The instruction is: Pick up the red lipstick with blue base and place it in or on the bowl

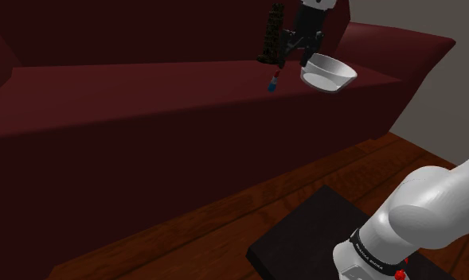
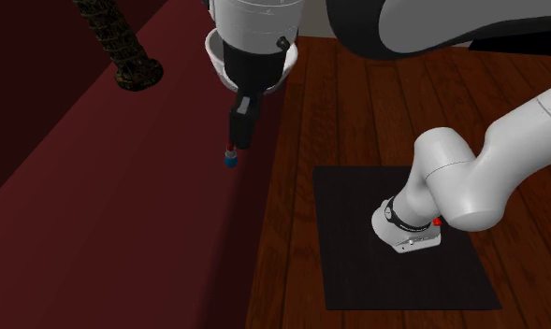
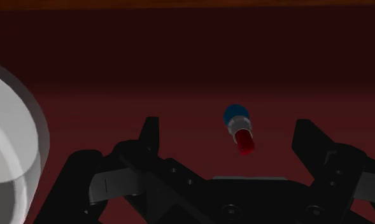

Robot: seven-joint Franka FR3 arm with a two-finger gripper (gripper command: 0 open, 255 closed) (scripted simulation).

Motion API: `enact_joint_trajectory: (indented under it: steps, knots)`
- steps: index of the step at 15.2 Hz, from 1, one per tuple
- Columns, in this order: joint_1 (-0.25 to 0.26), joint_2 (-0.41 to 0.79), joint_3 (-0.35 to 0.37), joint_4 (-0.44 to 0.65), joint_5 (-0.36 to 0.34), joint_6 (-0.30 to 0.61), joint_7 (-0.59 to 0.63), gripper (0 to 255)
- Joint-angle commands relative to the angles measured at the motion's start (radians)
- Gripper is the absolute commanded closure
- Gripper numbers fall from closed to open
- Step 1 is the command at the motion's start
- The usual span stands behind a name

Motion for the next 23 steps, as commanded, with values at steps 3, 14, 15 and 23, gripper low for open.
enact_joint_trajectory:
  steps: [3, 14, 15, 23]
  knots:
    - [0.004, 0.118, 0.026, 0.147, -0.004, -0.016, 0.041, 0]
    - [0.003, 0.109, 0.021, 0.035, -0.005, 0.087, 0.041, 0]
    - [0.003, 0.109, 0.021, 0.035, -0.005, 0.087, 0.041, 0]
    - [0.003, 0.109, 0.021, 0.036, -0.005, 0.087, 0.041, 255]
